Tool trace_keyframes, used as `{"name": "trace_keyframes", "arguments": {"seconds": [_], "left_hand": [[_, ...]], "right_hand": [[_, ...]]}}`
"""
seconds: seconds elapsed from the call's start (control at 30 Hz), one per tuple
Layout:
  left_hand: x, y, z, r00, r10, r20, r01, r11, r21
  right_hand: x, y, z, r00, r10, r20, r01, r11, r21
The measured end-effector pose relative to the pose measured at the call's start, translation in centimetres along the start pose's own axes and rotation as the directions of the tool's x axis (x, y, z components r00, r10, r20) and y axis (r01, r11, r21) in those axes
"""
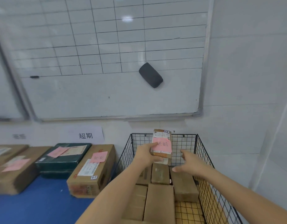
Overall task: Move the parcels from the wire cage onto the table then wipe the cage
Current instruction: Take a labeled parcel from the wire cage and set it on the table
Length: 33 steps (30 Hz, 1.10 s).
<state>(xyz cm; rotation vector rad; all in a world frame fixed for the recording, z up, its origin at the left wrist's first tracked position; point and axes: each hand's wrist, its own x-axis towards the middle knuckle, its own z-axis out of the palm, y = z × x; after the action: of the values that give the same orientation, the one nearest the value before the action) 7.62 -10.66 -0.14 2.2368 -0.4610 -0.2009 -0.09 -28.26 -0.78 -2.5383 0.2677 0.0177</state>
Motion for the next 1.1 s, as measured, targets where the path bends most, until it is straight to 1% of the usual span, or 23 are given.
{"name": "trace_keyframes", "arguments": {"seconds": [0.1,0.2,0.37,0.5,0.67,0.83,0.97,1.1], "left_hand": [[-0.8,-0.2,-1.9,1.000,0.023,0.019,-0.023,1.000,-0.022],[-1.3,-0.5,-3.9,0.999,0.049,0.014,-0.048,0.996,-0.076],[-1.6,-2.1,-7.9,0.995,0.099,0.016,-0.097,0.993,-0.072],[-1.4,-4.2,-11.0,0.993,0.114,0.023,-0.113,0.993,-0.045],[-1.9,-6.9,-14.4,0.990,0.138,0.020,-0.137,0.988,-0.068],[-2.2,-9.4,-17.5,0.988,0.148,0.047,-0.143,0.985,-0.091],[-2.0,-10.6,-18.8,0.987,0.154,0.044,-0.149,0.983,-0.109],[-1.7,-11.1,-18.6,0.987,0.159,0.028,-0.154,0.980,-0.129]], "right_hand": [[0.5,-2.1,0.5,0.997,-0.057,-0.048,0.055,0.997,-0.053],[0.7,-4.0,1.4,0.985,-0.118,-0.129,0.118,0.993,-0.007],[0.9,-7.6,3.1,0.972,-0.094,-0.216,0.102,0.994,0.026],[0.6,-11.8,4.5,0.966,-0.120,-0.230,0.128,0.991,0.023],[0.6,-16.4,6.6,0.952,-0.126,-0.278,0.136,0.991,0.016],[0.6,-20.3,8.1,0.948,-0.137,-0.286,0.162,0.985,0.063],[0.5,-22.4,8.6,0.949,-0.157,-0.274,0.188,0.978,0.088],[0.1,-22.7,8.6,0.949,-0.164,-0.268,0.195,0.977,0.092]]}}
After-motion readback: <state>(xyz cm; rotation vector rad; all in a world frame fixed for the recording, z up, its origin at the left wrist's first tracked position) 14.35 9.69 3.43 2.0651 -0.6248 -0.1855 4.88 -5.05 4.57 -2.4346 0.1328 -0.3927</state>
